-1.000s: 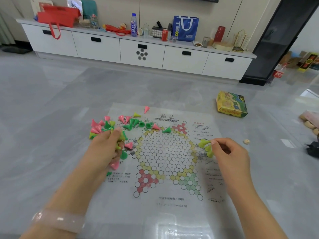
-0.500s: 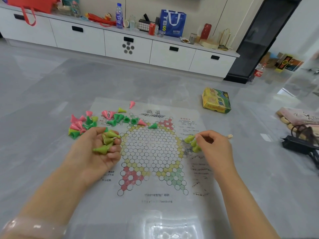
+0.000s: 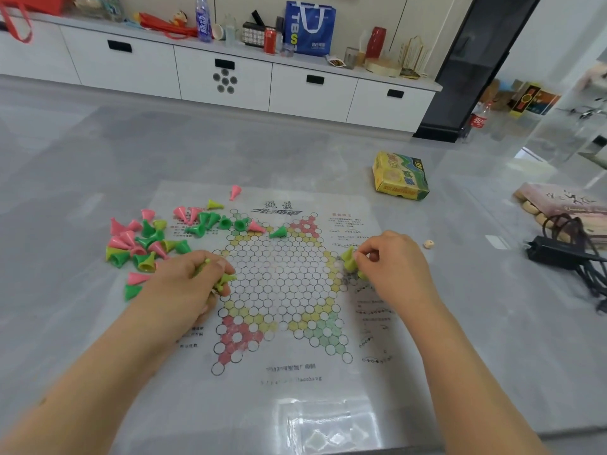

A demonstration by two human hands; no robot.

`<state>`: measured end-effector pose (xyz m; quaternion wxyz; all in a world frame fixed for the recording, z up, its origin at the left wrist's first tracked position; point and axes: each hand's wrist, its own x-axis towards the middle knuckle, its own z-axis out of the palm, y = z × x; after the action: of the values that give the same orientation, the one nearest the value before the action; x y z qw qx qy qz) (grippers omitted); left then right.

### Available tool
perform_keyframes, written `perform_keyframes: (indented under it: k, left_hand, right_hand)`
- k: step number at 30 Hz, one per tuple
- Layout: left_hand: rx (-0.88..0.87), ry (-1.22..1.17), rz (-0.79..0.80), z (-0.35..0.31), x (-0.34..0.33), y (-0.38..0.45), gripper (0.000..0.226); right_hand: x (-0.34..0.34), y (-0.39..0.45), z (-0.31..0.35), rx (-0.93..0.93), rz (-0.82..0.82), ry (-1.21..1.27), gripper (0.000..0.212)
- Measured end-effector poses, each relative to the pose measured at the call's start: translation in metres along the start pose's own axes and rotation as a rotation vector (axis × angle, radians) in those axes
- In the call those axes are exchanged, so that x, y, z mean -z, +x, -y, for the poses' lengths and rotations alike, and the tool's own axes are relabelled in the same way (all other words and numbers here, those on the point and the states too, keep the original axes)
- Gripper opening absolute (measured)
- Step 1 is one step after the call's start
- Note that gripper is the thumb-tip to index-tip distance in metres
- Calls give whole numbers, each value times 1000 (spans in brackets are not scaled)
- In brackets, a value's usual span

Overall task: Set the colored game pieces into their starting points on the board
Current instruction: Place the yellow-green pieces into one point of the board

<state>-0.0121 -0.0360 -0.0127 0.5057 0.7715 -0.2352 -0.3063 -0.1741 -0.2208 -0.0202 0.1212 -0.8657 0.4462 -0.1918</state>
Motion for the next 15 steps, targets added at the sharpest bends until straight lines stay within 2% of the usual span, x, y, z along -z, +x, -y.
perform_keyframes:
  k: [5, 15]
  left_hand:
    - [-97, 165, -43, -4, -4, -1, 26]
    - [-127, 233, -57, -1, -4, 0, 23]
  right_hand:
    - [-2, 0, 1, -6, 23, -26, 15]
    - [0, -2, 0, -14, 20, 19, 16]
